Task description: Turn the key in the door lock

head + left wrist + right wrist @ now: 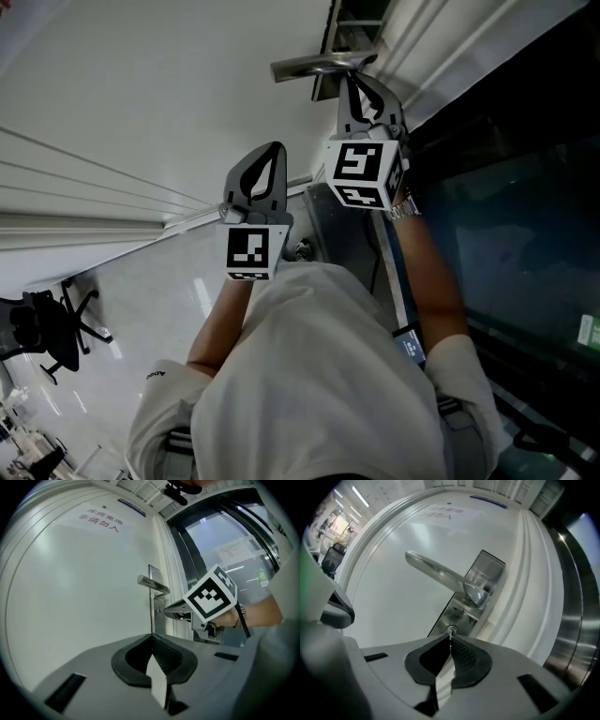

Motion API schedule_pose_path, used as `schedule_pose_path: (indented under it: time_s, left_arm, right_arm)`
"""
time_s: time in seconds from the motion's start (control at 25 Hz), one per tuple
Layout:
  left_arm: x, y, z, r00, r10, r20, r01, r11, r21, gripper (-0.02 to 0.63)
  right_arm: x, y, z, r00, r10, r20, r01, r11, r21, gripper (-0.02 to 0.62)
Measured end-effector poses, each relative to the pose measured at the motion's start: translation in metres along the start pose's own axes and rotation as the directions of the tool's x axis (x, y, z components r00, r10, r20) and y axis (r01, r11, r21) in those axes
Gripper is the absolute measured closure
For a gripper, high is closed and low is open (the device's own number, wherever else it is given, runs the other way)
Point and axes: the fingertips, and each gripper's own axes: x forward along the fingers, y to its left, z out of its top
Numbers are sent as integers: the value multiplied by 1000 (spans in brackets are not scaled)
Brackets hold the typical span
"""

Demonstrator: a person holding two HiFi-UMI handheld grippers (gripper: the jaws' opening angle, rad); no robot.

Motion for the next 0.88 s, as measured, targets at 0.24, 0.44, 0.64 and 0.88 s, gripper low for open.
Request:
schedule_pose_path:
  time_s: [0.24, 0.44, 0.64, 0.88]
  left_arm:
    - [0, -1, 0, 1000, -4, -2, 4, 1000, 5, 597]
    - [0, -2, 1, 1000, -5, 1, 5, 1000, 18, 597]
    - [0, 0, 1, 1000, -3, -2, 3, 1000, 21, 597]
    - [0, -1, 2, 1000, -6, 0, 5, 1000, 30, 597]
  right_arm:
    - [1, -3, -3, 995, 98, 18, -98, 939, 330, 584]
    - [2, -4, -5, 987, 150, 52, -154, 819, 552, 584]
    - [2, -5, -6, 975, 200, 99, -206, 634, 745, 584]
    - [3, -6, -11, 965, 211, 153, -224, 368, 902, 584]
